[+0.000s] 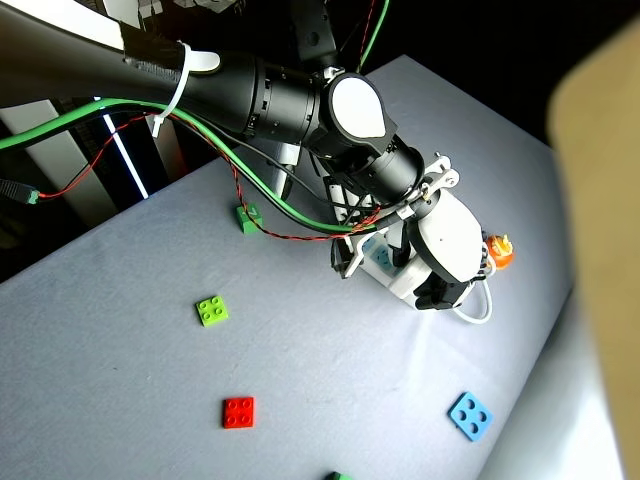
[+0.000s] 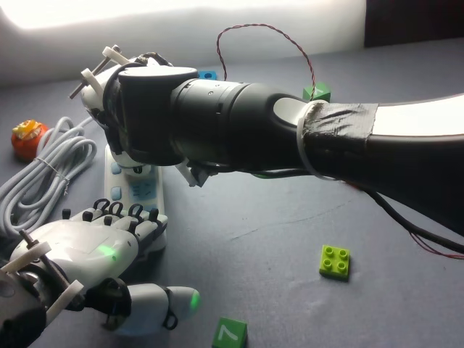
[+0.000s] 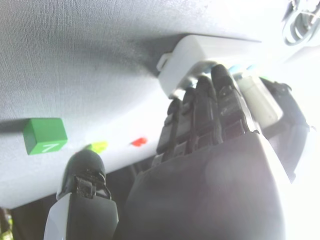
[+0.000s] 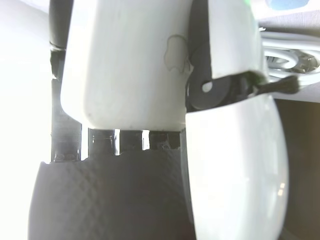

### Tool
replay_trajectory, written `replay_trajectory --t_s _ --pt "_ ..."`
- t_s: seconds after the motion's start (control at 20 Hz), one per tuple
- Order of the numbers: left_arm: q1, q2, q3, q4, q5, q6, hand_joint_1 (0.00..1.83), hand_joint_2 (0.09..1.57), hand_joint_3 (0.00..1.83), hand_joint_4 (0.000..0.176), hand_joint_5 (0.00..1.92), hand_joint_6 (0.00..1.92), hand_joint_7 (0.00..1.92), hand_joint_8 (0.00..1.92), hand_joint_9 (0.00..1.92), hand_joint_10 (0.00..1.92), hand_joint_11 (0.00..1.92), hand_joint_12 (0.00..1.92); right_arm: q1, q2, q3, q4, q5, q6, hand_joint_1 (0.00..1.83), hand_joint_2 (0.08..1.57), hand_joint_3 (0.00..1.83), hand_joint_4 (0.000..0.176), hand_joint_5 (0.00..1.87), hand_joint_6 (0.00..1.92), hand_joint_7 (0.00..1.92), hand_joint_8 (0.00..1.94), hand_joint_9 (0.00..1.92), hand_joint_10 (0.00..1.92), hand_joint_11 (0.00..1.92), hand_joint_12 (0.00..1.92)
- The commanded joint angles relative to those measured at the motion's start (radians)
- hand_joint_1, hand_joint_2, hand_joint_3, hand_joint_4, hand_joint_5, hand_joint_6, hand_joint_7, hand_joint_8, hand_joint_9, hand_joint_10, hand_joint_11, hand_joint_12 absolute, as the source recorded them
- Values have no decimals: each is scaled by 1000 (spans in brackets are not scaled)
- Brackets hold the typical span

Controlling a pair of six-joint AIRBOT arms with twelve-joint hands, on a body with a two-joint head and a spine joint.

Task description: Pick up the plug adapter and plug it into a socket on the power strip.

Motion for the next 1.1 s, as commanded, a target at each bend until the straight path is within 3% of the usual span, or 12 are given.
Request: replay_trajectory --t_s 0.0,1.05 --pt "3 -5 5 -15 10 -6 0 1166 2 0 71 4 131 6 132 4 0 361 -22 -13 2 -20 95 24 1389 1065 0 0 945 970 1123 731 1074 910 946 769" --pt "6 -4 5 -15 11 -8 0 1165 1 0 62 1 121 2 132 2 0 356 -11 19 1 -20 100 40 1387 1074 0 0 921 1001 1098 790 1049 943 908 818"
